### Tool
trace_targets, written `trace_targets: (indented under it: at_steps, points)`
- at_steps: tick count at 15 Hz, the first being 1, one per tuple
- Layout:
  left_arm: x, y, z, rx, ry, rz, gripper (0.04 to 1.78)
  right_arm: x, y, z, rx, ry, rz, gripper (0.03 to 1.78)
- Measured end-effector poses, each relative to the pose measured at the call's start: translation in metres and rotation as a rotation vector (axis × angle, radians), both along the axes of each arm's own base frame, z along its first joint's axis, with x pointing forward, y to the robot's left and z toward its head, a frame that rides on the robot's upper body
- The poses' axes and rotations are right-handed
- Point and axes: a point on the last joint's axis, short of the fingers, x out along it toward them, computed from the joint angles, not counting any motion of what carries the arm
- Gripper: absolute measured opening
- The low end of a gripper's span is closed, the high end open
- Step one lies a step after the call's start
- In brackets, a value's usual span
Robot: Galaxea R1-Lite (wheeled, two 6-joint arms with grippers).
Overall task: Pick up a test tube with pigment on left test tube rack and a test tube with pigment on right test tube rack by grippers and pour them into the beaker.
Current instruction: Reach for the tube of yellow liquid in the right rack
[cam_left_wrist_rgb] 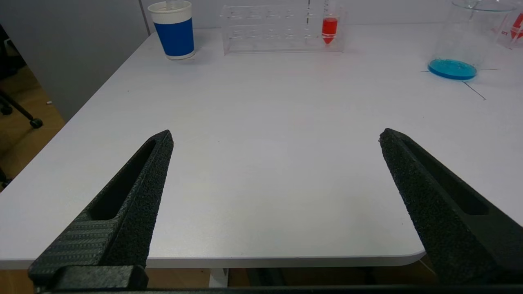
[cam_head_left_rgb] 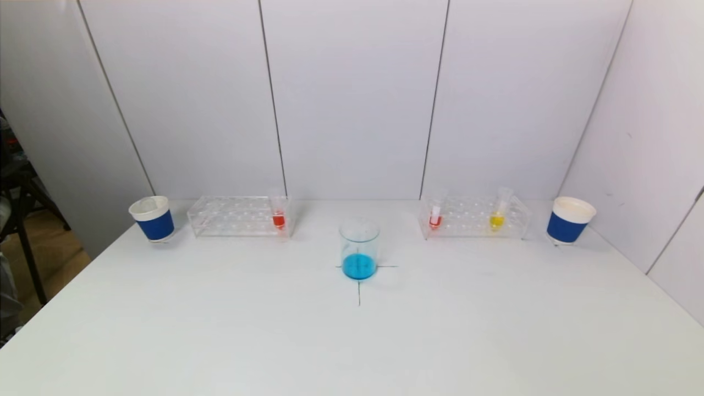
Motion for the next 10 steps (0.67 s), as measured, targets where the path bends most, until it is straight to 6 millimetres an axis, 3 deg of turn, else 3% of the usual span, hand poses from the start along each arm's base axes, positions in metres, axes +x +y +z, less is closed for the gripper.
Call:
trace_targets:
  at_steps: [10]
  points:
    - [0.0,0.0,0.0,0.0,0.0,0.0,1.76,0.0001,0.0,-0.0003,0.0,0.0,-0.001,1.77]
